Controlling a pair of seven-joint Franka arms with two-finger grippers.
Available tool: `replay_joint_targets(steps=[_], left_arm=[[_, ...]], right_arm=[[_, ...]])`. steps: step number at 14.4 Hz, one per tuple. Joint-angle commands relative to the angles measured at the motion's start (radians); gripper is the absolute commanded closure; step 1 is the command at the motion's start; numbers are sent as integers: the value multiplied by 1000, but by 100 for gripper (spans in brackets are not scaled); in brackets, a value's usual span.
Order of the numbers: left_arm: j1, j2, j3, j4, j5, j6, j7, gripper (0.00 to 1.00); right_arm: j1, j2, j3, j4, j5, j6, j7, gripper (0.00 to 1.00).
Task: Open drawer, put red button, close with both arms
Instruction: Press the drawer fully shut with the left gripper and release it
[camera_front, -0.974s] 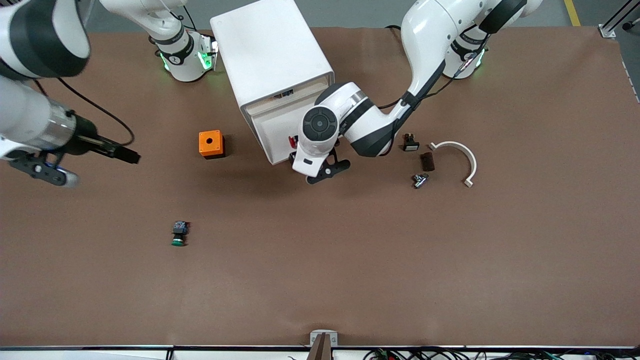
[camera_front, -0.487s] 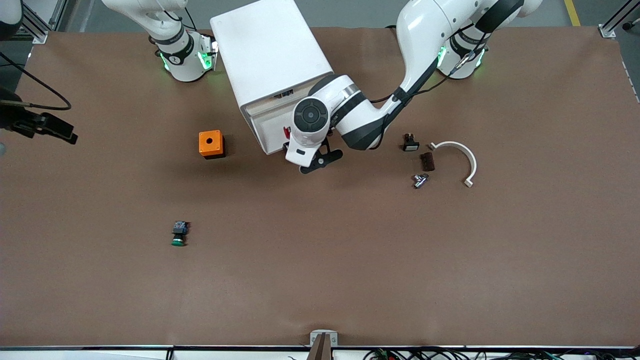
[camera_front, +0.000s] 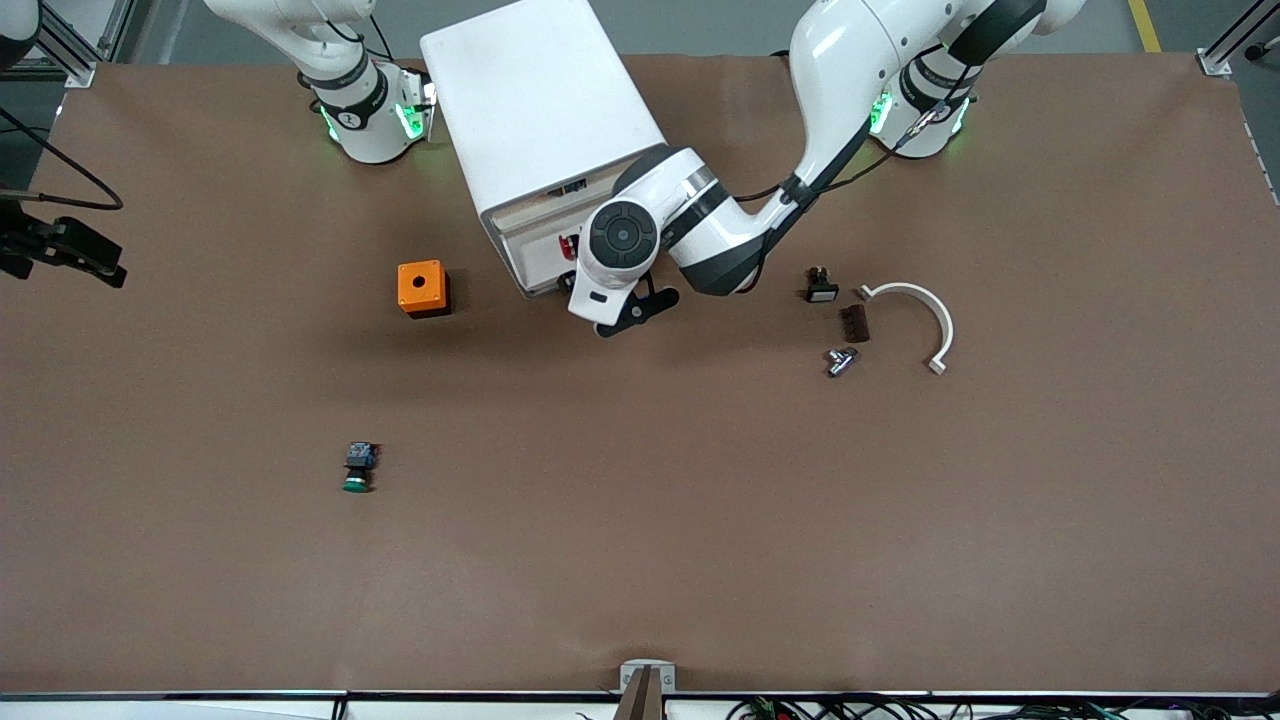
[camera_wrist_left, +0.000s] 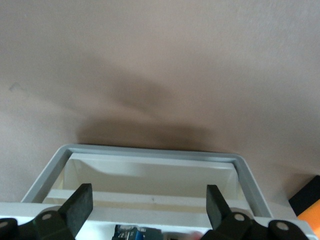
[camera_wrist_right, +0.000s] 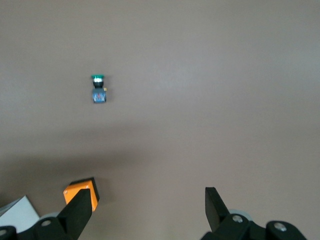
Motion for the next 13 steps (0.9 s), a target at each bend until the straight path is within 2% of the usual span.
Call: replay_joint_targets(steps=[1,3,5,9,13], left_arm=[[0,-12,-23,-24,-41,7,-19,0],[0,-11,-38,-24,-72,7,-28,0],[-1,-3,-41,-24,-103,7,-30,0],[-1,9,-44,-30,-135,10,-27,0],[0,17,-56,-35,-158,10,-21,0]], right_arm=[[-8,-23,12,-13,-18,16,-24,0],[-7,-25,15,-10,-7,13,-15,0],[-10,-26,11,-5,54,1,-18,0],[-5,-16,15,90,56,-142,-29,0],[-13,-11,11,87,57,-130,-31,0]])
